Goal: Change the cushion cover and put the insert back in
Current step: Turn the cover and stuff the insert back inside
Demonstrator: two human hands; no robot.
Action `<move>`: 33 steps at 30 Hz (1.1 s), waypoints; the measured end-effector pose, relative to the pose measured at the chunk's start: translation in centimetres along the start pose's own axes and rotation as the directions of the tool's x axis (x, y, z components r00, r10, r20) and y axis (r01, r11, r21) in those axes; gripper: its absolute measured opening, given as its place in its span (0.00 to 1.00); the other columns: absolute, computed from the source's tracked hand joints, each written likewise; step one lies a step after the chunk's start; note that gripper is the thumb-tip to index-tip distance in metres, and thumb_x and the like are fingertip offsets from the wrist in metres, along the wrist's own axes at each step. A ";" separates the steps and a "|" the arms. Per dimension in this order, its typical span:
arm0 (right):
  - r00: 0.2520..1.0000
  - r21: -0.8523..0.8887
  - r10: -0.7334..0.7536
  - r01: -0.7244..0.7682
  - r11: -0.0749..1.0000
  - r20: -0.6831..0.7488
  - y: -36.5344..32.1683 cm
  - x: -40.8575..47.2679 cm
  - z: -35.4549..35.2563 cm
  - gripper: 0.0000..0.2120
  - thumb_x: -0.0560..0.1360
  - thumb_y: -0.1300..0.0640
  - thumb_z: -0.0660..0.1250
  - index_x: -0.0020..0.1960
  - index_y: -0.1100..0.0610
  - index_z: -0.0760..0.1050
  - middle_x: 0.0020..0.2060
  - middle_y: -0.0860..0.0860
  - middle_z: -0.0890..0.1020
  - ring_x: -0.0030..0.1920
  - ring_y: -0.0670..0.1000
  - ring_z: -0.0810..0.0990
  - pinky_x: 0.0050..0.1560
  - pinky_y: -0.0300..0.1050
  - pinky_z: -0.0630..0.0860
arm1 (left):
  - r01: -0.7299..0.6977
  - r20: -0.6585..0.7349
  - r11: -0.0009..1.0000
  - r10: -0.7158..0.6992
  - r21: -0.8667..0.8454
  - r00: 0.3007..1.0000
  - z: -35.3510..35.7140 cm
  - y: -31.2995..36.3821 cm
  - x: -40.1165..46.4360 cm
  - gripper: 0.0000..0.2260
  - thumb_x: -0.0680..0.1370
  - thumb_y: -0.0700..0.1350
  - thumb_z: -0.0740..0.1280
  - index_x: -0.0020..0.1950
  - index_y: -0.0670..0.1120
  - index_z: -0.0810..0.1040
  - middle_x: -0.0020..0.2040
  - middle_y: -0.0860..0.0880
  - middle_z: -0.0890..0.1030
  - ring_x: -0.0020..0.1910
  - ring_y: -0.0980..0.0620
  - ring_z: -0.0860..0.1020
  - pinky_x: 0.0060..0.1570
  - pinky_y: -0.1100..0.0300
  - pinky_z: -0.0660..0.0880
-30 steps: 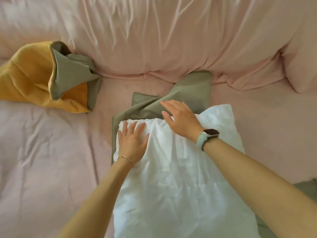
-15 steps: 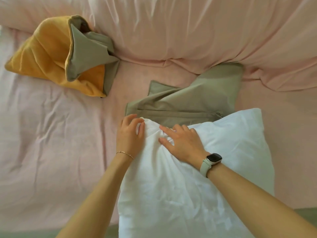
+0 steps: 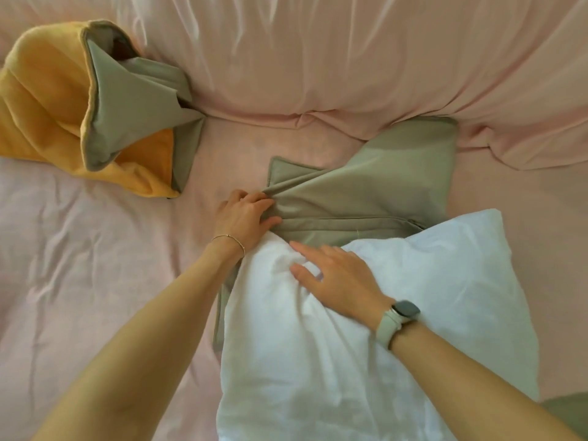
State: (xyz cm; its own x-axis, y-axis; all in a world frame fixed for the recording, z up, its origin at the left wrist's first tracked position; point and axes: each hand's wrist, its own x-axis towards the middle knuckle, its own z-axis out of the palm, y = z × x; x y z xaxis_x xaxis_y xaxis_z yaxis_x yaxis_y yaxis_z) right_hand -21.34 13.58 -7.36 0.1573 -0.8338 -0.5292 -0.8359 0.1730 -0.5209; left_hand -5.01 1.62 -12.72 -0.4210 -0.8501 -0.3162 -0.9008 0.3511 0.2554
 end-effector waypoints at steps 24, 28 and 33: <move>0.891 0.192 0.069 0.021 0.981 -0.448 -0.4 -1.2 0.6 0.26 0.73 0.41 0.50 0.57 0.57 0.75 0.58 0.54 0.77 0.57 0.56 0.75 0.56 0.50 0.69 | -0.062 -0.332 0.872 -0.119 -0.486 0.936 -4.7 2.4 -4.3 0.07 0.75 0.43 0.65 0.43 0.41 0.79 0.37 0.46 0.80 0.37 0.45 0.77 0.39 0.52 0.75; 0.740 0.052 -0.011 0.063 0.997 -0.673 0.2 0.8 -0.2 0.20 0.73 0.47 0.60 0.58 0.59 0.74 0.51 0.57 0.77 0.53 0.53 0.70 0.51 0.46 0.66 | -0.055 -0.315 0.835 -0.144 -0.547 0.938 -4.5 3.4 -6.4 0.12 0.74 0.47 0.61 0.43 0.39 0.77 0.36 0.44 0.80 0.36 0.43 0.77 0.39 0.49 0.75; 0.733 -0.260 -0.237 0.085 0.962 -0.638 0.0 3.0 -0.6 0.16 0.71 0.48 0.61 0.55 0.54 0.76 0.46 0.55 0.78 0.48 0.53 0.70 0.43 0.47 0.67 | 0.021 -0.256 0.814 -0.207 -0.580 0.944 -5.3 4.8 -7.4 0.13 0.74 0.48 0.56 0.45 0.40 0.73 0.34 0.53 0.73 0.35 0.45 0.72 0.37 0.54 0.66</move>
State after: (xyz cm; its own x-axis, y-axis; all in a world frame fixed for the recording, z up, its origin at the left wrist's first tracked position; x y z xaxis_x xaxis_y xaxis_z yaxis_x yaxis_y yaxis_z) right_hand -21.18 10.79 -8.58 -0.0220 -0.9865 0.1624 -0.9273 -0.0406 -0.3721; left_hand -5.66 7.55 -4.33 -0.1839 -0.9759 -0.1173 -0.6809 0.0404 0.7313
